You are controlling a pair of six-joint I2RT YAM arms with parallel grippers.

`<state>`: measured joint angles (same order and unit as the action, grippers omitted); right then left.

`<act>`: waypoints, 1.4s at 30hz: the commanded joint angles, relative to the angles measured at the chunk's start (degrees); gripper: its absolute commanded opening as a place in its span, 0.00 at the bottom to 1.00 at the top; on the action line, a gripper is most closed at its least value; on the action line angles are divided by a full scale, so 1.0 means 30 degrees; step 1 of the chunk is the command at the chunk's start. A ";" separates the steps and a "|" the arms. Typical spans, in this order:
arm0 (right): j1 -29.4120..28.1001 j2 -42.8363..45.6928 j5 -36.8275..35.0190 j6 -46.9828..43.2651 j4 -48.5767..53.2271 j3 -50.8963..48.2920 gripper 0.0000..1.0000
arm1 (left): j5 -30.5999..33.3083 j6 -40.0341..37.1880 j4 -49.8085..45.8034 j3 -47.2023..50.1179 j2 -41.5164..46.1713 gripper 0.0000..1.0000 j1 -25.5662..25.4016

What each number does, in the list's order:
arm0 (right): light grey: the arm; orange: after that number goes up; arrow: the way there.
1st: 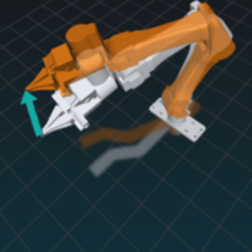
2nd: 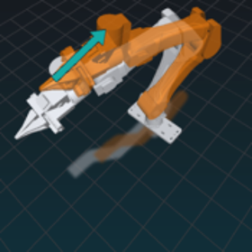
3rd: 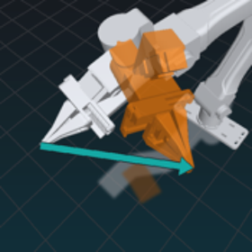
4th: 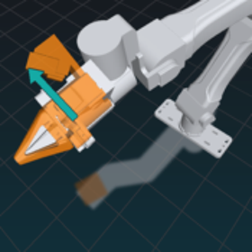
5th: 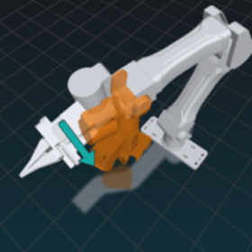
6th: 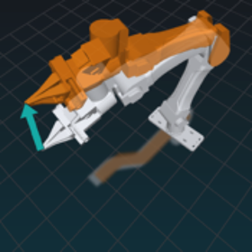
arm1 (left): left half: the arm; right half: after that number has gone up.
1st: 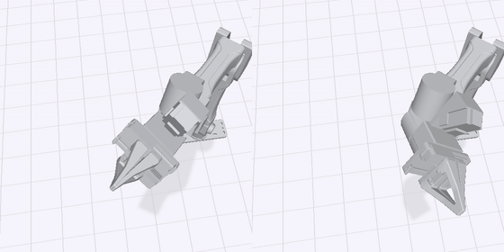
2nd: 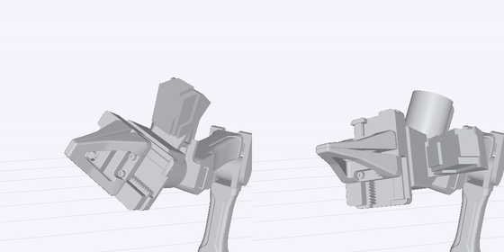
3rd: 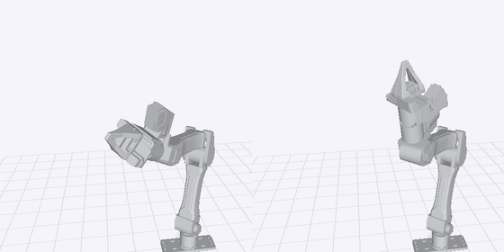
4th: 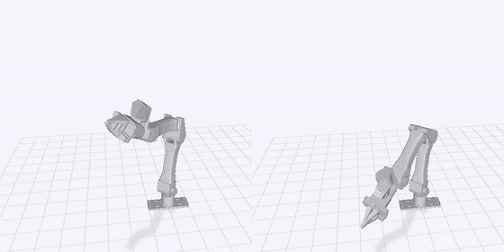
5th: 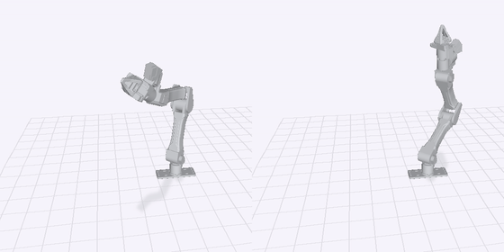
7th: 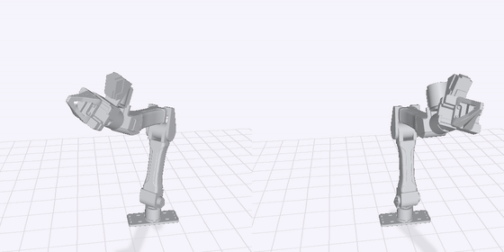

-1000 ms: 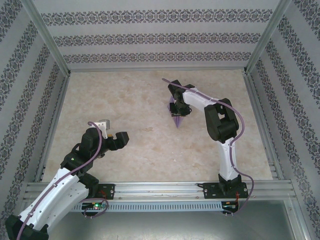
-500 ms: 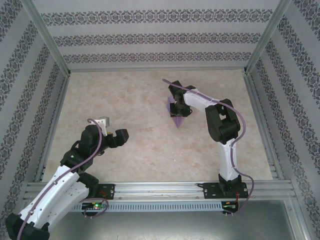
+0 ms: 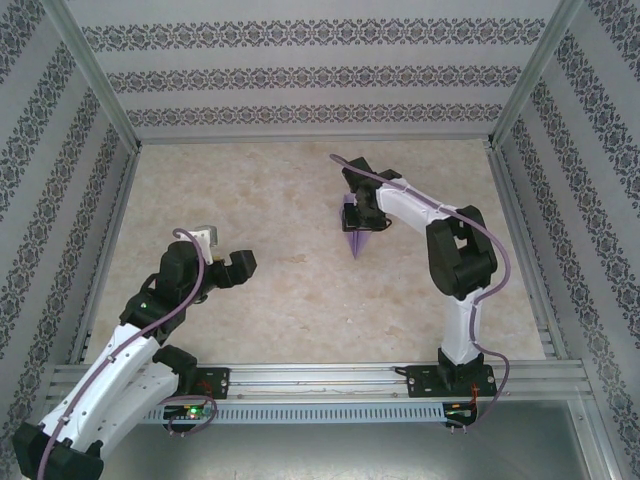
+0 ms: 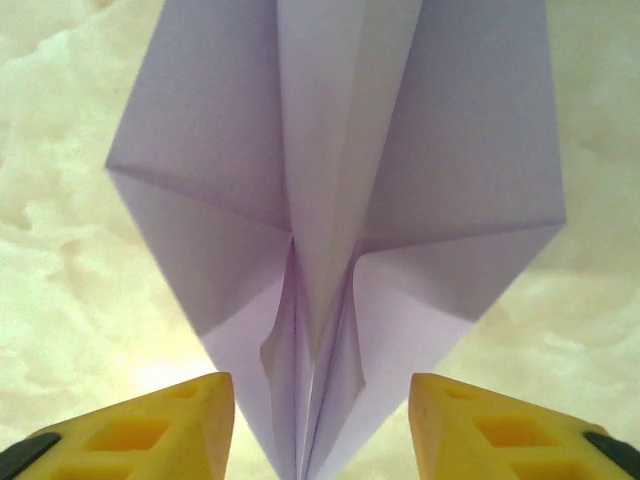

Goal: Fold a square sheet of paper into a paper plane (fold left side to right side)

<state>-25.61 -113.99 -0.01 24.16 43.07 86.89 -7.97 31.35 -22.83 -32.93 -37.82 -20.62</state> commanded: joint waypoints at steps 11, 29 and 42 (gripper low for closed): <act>0.0359 0.9317 -0.1943 -0.1536 -0.1447 -0.5875 0.82 | 0.2452 -0.2455 -0.1054 -0.1905 0.0245 0.99 0.2086; 0.7012 1.3596 -0.2139 -0.7858 -2.1121 -1.8003 0.98 | 0.5147 -0.6013 0.6912 0.2099 -0.2622 0.99 0.8259; 0.8379 0.8767 0.1181 -0.7886 -3.3673 -2.2270 0.98 | 0.2455 -0.8094 1.7140 0.5506 -0.6869 1.00 0.9019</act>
<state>-1.13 -86.67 -0.86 1.06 -45.06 21.04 3.18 9.82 16.10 -17.76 -55.68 5.74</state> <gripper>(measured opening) 0.982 0.994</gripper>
